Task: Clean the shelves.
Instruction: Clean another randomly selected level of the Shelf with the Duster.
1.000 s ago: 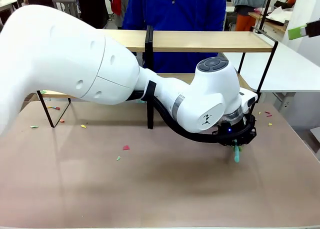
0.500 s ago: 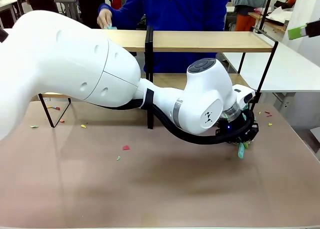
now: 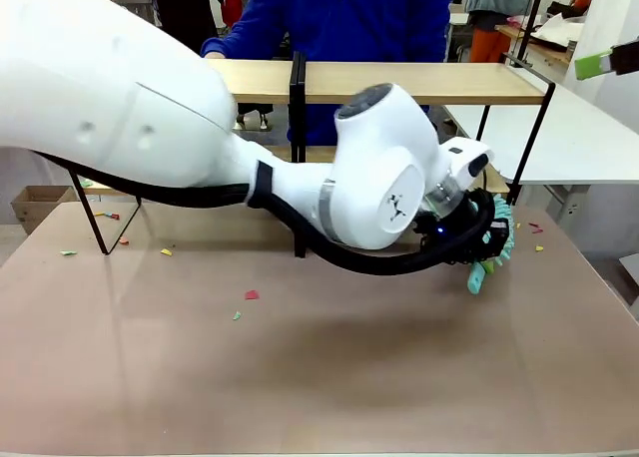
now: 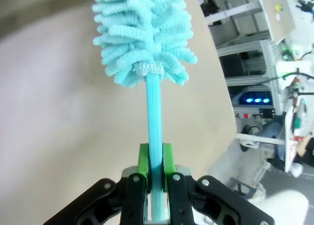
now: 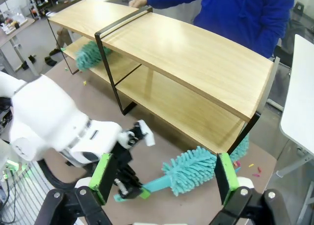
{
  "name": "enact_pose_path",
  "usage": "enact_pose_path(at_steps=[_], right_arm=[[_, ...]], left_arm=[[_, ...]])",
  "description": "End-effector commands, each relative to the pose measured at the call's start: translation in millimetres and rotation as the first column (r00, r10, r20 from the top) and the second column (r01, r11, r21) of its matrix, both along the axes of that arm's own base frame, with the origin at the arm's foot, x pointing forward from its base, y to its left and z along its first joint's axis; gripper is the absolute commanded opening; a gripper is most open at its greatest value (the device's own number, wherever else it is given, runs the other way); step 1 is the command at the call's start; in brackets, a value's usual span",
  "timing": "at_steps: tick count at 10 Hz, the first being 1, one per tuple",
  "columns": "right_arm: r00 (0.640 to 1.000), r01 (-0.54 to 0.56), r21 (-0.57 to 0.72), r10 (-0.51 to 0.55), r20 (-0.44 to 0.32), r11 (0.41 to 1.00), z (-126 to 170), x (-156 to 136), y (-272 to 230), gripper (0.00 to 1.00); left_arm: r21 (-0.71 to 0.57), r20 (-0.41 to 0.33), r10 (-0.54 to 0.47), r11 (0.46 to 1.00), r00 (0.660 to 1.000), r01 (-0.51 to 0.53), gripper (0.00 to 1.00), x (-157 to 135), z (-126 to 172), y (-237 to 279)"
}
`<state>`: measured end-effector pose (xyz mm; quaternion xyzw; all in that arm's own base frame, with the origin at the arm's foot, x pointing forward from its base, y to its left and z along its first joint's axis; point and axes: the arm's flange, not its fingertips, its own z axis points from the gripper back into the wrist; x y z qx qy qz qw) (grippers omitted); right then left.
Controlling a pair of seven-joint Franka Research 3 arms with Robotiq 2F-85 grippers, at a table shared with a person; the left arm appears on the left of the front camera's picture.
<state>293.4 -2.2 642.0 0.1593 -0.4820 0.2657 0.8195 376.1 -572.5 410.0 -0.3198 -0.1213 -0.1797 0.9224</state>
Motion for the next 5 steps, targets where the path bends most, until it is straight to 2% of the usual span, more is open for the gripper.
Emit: enact_pose_path(at_steps=[1, 3, 5], right_arm=[[1.000, -0.007, 0.000, 0.007, 0.002, 1.000, -1, 1, 0, 1.00], [1.000, -0.007, 0.000, 0.007, 0.002, 1.000, -1, 1, 0, 1.00], [1.000, -0.007, 0.000, 0.007, 0.002, 1.000, -1, 1, 0, 1.00]], left_arm=[[-0.040, 0.016, -0.064, 0.997, 0.998, 0.065, 0.13, -34, 11, 59], [-0.014, -0.005, -0.102, 0.995, 0.995, 0.101, 0.13, -50, 5, 80], [0.007, 0.003, -0.091, 0.996, 0.996, 0.091, 0.13, -66, 6, 109]])
